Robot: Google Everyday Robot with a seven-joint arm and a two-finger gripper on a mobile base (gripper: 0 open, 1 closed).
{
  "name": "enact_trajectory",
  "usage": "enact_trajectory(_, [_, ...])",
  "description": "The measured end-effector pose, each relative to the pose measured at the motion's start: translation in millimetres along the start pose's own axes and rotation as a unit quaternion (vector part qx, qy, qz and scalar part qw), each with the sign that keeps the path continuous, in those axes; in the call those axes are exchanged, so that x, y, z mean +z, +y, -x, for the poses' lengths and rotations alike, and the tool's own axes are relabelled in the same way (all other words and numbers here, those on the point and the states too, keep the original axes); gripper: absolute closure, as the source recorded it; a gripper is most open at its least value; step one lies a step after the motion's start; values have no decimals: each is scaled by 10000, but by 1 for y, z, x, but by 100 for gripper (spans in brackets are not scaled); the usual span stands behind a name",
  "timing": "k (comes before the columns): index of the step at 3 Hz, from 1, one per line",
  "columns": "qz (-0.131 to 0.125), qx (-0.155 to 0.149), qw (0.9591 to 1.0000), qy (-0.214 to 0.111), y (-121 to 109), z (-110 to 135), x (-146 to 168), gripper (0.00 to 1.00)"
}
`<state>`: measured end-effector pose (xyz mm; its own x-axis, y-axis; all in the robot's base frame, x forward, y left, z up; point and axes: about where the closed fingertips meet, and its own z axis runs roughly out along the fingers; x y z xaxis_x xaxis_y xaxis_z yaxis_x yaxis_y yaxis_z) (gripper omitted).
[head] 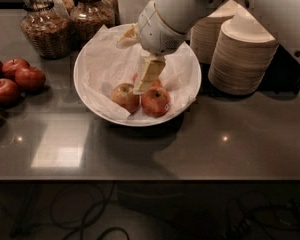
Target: Pick apple from white bowl
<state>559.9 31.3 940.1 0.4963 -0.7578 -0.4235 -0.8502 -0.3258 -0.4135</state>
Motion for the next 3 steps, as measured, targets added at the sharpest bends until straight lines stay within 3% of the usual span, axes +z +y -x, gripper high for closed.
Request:
enact_trajectory(2, [55,0,10000,14,2,1,5,24])
enact_trajectory(3, [226,31,9997,33,7,-2,21,26])
